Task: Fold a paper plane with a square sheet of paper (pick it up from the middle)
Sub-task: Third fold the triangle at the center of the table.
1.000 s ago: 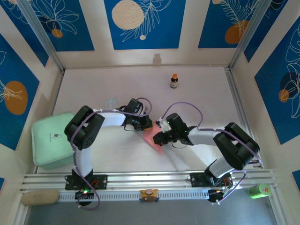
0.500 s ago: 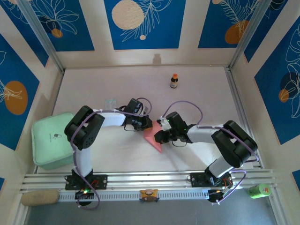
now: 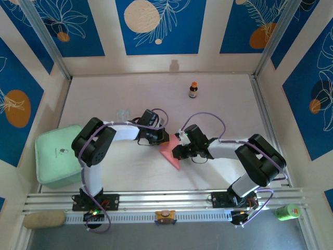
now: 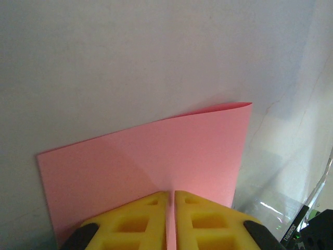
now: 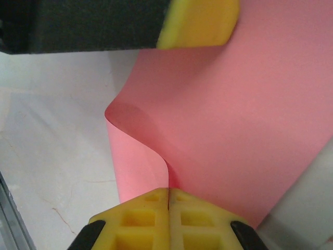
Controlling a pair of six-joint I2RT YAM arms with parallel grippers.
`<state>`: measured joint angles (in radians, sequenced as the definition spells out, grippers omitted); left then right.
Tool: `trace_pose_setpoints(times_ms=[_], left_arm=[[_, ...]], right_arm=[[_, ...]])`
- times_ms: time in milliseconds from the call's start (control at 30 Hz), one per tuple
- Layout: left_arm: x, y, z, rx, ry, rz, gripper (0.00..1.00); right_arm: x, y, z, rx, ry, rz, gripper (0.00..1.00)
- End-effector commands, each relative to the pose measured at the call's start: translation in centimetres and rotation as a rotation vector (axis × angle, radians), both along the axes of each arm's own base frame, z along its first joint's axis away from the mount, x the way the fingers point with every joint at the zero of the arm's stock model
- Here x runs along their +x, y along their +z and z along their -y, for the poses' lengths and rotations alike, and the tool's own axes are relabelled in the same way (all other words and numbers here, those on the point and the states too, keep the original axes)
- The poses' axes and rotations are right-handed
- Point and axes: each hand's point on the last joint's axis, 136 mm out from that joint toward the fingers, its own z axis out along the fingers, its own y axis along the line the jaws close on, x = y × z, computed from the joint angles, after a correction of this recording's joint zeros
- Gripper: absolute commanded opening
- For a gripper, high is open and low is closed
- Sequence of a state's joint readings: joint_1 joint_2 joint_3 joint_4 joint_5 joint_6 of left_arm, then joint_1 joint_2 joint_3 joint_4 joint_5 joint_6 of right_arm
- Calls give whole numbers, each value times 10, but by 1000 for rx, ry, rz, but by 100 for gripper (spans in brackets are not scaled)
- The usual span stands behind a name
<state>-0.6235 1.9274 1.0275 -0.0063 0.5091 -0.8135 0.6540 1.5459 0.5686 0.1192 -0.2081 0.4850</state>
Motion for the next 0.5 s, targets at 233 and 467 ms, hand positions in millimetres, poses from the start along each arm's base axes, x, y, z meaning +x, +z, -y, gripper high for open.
trace_pose_setpoints(times_ms=[233, 467], left_arm=[[-6, -10, -10, 34, 22, -32, 13], [-5, -7, -9, 30, 22, -29, 13]], right_arm=[[3, 5, 4, -11, -30, 2, 3], [1, 4, 5, -12, -34, -7, 3]])
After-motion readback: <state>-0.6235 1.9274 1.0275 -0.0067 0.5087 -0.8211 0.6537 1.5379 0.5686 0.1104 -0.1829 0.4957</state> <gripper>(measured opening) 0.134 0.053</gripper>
